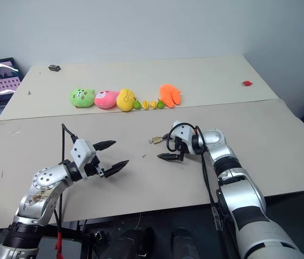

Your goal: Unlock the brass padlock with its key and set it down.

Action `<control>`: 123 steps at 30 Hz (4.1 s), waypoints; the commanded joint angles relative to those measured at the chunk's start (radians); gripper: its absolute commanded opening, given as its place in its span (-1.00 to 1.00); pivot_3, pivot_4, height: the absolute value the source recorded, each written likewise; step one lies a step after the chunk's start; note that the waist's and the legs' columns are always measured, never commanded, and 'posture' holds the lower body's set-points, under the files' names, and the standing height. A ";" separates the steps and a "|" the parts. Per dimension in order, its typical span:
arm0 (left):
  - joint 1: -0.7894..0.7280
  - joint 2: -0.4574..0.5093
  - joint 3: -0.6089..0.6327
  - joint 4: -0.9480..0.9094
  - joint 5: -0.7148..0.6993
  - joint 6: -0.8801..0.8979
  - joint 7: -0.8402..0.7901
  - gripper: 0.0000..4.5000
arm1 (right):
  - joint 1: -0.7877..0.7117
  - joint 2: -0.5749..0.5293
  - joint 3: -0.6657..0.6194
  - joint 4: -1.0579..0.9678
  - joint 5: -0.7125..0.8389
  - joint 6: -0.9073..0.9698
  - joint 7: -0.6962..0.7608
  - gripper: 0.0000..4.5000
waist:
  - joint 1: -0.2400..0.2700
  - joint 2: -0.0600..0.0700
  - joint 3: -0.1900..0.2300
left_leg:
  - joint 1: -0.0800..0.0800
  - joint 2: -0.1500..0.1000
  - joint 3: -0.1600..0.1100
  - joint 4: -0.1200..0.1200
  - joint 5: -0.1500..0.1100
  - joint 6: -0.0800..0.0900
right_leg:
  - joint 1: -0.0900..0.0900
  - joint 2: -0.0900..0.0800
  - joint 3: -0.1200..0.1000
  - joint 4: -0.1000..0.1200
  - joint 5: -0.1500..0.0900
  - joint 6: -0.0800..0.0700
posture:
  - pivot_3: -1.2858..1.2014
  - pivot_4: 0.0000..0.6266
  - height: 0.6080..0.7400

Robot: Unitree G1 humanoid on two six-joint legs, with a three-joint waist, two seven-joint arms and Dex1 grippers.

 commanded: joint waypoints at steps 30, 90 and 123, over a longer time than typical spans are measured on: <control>0.038 -0.010 0.102 -0.151 -0.061 0.093 0.132 1.00 | -0.089 0.093 -0.063 0.162 -0.081 0.072 -0.201 0.98 | -0.007 0.000 0.000 | 0.003 0.000 0.000 -0.001 0.000 -0.001 | 0.001 0.001 0.001 0.001 0.000 0.000 | 0.03 -0.52 1.00; -0.154 -0.114 0.180 -0.088 -0.508 0.670 0.247 1.00 | 0.204 -0.045 -0.015 -0.562 0.033 -0.117 0.020 -0.58 | -0.025 0.000 0.000 | 0.005 0.002 0.000 -0.001 0.000 -0.002 | 0.003 0.003 0.001 0.002 0.000 0.000 | 0.03 -0.52 1.00; -0.260 -0.166 0.330 0.114 -0.994 1.206 0.631 1.00 | 0.179 -0.087 0.090 -0.665 0.051 -0.136 0.074 -0.58 | 0.004 -0.001 0.000 | 0.005 0.001 0.000 0.001 0.000 -0.002 | 0.003 0.001 0.001 0.002 0.000 0.000 | 0.03 -0.52 1.00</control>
